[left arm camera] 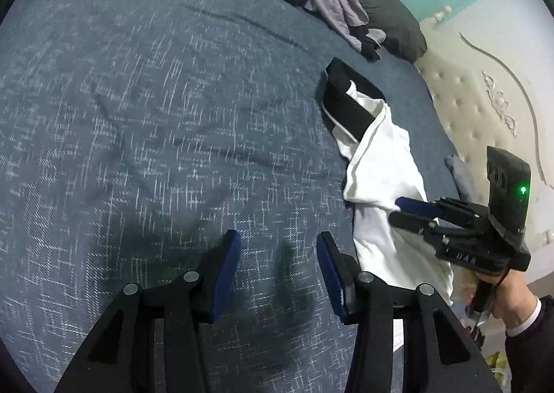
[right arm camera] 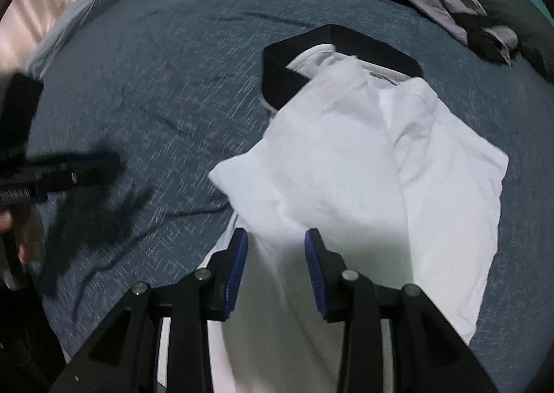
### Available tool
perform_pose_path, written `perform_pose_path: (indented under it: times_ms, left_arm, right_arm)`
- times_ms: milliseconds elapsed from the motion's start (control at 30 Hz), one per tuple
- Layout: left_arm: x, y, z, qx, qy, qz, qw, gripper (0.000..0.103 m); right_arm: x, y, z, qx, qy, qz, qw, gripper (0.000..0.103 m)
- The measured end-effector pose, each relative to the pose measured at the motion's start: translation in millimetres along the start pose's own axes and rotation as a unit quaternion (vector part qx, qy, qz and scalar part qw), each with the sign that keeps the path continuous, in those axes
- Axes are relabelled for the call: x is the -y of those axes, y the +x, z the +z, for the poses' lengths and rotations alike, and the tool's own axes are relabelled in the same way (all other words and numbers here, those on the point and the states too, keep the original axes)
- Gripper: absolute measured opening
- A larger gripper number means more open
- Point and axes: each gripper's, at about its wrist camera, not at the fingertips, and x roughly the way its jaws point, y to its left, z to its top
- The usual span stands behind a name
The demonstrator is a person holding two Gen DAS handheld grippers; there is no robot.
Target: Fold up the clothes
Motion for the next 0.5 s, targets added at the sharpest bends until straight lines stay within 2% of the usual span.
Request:
perform_pose_path:
  times_ms: [67,167,500]
  left_arm:
    - [-3.1,2.7,-3.0,-0.001,-0.003,0.000,1.0000,0.050]
    - [-5.7,4.7,-5.9,-0.003,-0.003,0.000,1.0000,0.050]
    - [-11.7,0.0,-5.4,0.004,-0.007,-0.004,1.0000,0.050]
  right_arm:
    - [11.1,-0.2,-0.2,0.006,0.027,0.006,1.000,0.015]
    - [23.9,-4.0,-0.1,0.018,0.050,0.014,0.999,0.008]
    - [71.4,-35.7,9.3,0.076,0.111,0.032,0.990,0.004]
